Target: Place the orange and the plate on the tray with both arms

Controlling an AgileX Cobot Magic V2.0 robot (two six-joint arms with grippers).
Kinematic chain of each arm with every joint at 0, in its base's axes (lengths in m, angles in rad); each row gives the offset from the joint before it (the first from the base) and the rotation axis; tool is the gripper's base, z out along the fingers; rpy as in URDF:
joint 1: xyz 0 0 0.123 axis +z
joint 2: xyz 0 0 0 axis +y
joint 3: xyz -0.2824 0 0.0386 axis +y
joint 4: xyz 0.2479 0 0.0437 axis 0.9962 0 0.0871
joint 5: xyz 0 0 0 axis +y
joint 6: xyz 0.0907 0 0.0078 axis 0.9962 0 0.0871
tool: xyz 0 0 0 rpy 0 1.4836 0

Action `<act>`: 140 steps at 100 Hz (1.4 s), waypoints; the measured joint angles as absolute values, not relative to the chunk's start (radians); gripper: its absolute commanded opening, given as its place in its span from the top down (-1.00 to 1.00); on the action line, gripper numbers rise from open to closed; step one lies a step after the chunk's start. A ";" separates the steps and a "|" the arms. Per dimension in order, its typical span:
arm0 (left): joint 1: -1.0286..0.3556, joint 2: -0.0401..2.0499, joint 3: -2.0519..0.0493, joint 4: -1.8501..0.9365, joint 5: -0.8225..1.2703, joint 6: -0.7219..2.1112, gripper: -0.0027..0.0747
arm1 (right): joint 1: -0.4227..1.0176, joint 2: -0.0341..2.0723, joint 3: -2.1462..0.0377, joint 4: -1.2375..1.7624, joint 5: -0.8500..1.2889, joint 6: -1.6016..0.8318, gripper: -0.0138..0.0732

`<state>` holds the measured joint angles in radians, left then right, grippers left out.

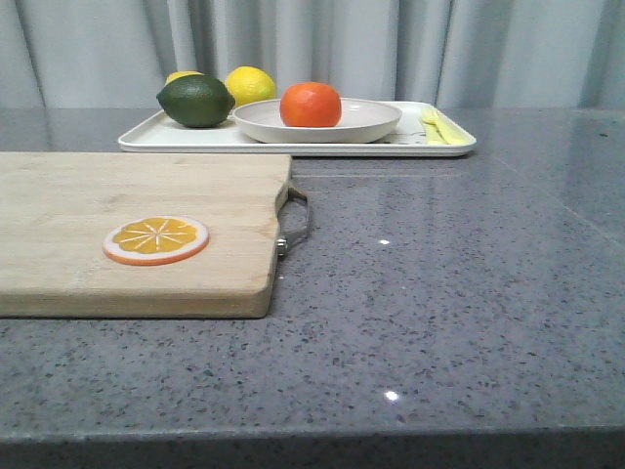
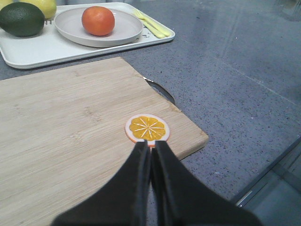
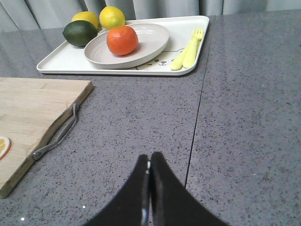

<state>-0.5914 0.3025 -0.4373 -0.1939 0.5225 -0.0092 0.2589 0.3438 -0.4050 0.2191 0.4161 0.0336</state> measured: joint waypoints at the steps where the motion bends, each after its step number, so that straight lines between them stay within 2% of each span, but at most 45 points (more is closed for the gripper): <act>1: -0.591 0.302 -0.437 -0.194 0.522 -0.009 0.98 | 0.259 0.344 -0.405 0.219 0.416 0.034 0.84; 36: -0.571 0.261 -0.371 -0.171 0.511 -0.009 0.98 | 0.259 0.344 -0.404 0.219 0.416 0.034 0.84; 70: -0.317 0.142 -0.185 -0.159 0.279 0.027 0.98 | 0.259 0.344 -0.403 0.219 0.416 0.034 0.84; 95: -0.151 0.004 -0.074 -0.128 0.237 0.039 0.98 | 0.259 0.344 -0.403 0.219 0.416 0.034 0.84; 116: -0.056 -0.004 0.001 -0.117 0.198 -0.006 0.98 | 0.259 0.344 -0.403 0.219 0.416 0.034 0.84; 140: -0.040 -0.004 0.001 -0.049 0.177 -0.080 0.98 | 0.259 0.344 -0.403 0.219 0.416 0.034 0.84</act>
